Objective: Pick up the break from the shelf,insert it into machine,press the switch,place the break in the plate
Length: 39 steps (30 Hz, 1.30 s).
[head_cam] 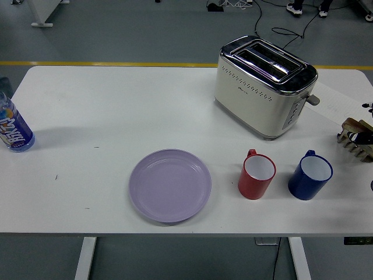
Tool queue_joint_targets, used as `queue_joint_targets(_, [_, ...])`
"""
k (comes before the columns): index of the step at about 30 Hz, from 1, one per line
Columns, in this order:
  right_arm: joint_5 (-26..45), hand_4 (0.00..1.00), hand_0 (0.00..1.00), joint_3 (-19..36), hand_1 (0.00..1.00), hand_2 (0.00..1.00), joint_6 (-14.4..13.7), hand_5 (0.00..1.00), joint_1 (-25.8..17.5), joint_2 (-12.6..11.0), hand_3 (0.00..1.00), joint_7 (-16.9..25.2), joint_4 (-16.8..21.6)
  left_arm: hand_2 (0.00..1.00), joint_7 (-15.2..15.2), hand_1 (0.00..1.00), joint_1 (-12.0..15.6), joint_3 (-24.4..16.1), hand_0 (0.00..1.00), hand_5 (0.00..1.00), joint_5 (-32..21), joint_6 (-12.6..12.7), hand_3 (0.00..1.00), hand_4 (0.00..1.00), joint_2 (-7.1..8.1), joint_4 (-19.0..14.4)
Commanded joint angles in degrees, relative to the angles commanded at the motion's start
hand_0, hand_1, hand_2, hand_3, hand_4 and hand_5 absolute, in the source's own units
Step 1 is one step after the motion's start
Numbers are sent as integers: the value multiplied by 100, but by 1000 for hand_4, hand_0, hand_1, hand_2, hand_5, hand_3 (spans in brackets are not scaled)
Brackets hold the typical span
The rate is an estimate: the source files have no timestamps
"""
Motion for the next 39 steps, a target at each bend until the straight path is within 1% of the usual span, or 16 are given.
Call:
queue_joint_targets(3, [-26, 723, 759, -62, 717, 755, 4, 120, 71, -9, 792, -57, -84, 552, -1, 551, -6, -6, 655, 855, -6, 6, 591, 420, 0, 0])
queue_joint_targets(4, [-40, 722, 659, -81, 648, 701, 17, 117, 90, -12, 756, -83, -103, 552, -2, 550, -6, -3, 655, 852, -12, 7, 592, 420, 1, 0])
queue_joint_targets(9, [-60, 722, 659, -168, 648, 701, 94, 117, 142, -37, 756, -196, -149, 552, -2, 550, -6, 3, 655, 852, -18, 9, 592, 420, 2, 0])
queue_joint_targets(10, [-72, 638, 592, -208, 598, 660, 121, 95, 156, -54, 705, -224, -150, 549, -4, 549, -5, 8, 656, 852, -24, 9, 591, 420, 2, 0])
queue_joint_targets(16, [-162, 638, 592, -344, 598, 660, 157, 95, 227, -115, 705, -346, -152, 549, -2, 549, -1, 6, 656, 852, -24, 11, 591, 420, 3, 0])
queue_joint_targets(17, [-170, 611, 489, -356, 516, 603, 153, 98, 237, -119, 643, -358, -153, 550, -2, 549, 0, 8, 656, 852, -25, 11, 592, 421, 3, 0])
queue_joint_targets(22, [-210, 611, 489, -416, 516, 603, 148, 98, 297, -133, 643, -405, -162, 550, -3, 549, -4, 19, 656, 852, -34, 12, 592, 421, 5, 0])
queue_joint_targets(23, [-210, 593, 431, -418, 450, 560, 148, 89, 299, -133, 572, -407, -162, 549, -4, 549, -4, 22, 655, 854, -36, 12, 592, 422, 6, 0])
queue_joint_targets(28, [-201, 593, 431, -438, 450, 560, 182, 89, 326, -139, 572, -448, -188, 549, -6, 549, -9, 18, 655, 854, -39, 16, 592, 422, 5, 0])
queue_joint_targets(29, [-195, 582, 375, -451, 386, 528, 184, 100, 332, -148, 542, -450, -198, 549, -8, 549, -10, 21, 656, 855, -47, 17, 592, 424, 5, 0])
queue_joint_targets(34, [-205, 582, 375, -501, 386, 528, 164, 100, 371, -176, 542, -430, -228, 549, -9, 549, -12, 26, 656, 855, -52, 17, 592, 424, 6, 0])
queue_joint_targets(35, [-209, 573, 264, -517, 325, 489, 151, 100, 384, -186, 501, -418, -233, 550, -8, 549, -11, 23, 655, 856, -48, 18, 592, 424, 6, 0])
queue_joint_targets(39, [-207, 573, 264, -568, 325, 489, 128, 100, 422, -236, 501, -387, -239, 550, -7, 549, -10, 27, 655, 856, -47, 16, 592, 424, 9, 0])
